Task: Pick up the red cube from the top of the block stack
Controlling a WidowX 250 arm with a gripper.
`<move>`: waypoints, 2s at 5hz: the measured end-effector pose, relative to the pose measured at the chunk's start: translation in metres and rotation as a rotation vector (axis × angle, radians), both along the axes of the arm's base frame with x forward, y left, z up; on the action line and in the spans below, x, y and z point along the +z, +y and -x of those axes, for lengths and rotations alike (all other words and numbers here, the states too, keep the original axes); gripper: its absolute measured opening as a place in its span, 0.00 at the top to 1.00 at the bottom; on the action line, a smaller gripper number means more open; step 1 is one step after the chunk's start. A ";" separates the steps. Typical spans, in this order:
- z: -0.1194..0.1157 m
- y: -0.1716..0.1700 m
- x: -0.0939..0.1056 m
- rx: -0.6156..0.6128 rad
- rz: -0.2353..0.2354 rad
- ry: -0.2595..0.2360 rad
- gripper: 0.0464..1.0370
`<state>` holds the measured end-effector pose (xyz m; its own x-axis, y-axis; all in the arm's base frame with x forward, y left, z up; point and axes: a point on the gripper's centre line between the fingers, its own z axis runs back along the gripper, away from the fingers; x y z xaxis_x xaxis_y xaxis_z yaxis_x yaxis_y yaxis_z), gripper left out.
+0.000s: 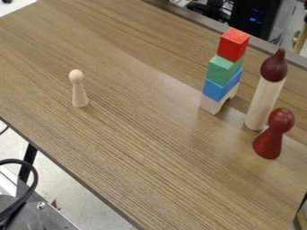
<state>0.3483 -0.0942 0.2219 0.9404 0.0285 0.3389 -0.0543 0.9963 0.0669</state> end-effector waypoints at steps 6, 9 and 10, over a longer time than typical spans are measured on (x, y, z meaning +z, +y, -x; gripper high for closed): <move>-0.011 0.025 -0.045 -0.337 0.021 0.071 0.04; -0.013 0.035 -0.064 -0.165 -0.107 0.018 0.04; -0.010 0.034 -0.071 -0.158 -0.090 0.032 0.04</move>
